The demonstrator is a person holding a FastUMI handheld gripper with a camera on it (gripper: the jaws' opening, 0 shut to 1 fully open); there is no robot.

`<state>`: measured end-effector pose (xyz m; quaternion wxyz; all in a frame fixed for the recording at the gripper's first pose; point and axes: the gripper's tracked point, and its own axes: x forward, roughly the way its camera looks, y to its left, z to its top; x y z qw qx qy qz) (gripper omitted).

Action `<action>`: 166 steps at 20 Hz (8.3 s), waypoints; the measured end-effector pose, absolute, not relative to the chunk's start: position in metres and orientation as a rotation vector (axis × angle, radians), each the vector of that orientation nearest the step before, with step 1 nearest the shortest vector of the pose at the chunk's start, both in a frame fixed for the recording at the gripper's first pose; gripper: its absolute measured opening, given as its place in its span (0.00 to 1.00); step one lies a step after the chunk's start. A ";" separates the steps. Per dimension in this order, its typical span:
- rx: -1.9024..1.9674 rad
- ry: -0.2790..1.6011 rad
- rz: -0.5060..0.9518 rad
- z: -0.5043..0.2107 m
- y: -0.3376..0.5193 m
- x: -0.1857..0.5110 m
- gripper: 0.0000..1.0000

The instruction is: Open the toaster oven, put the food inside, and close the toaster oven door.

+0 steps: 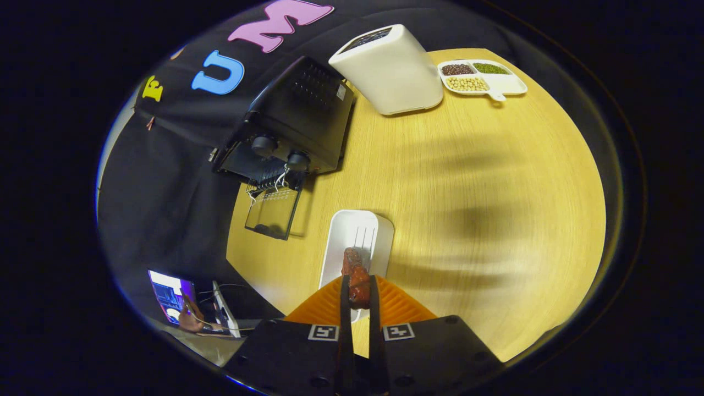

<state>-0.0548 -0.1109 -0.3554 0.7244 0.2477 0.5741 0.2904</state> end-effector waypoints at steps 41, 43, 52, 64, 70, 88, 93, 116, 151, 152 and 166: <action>0.592 0.857 0.518 -0.245 0.201 0.014 0.14; 0.622 0.858 0.488 -0.253 0.203 0.024 0.14; 0.793 0.791 0.354 -0.277 0.215 0.076 0.14; 0.578 0.807 0.116 -0.314 0.166 0.097 0.56; 0.501 0.775 0.079 -0.297 0.138 0.079 0.98; 0.336 0.728 0.305 -0.224 0.187 -0.040 0.98; 0.276 0.804 0.326 -0.252 0.199 -0.075 0.98; 0.162 1.087 0.220 -0.369 0.218 -0.092 0.99; 0.239 0.791 0.186 -0.230 0.196 -0.001 0.99; 0.233 0.784 0.187 -0.229 0.196 0.002 0.99; 0.371 0.537 0.163 -0.122 0.142 -0.024 0.99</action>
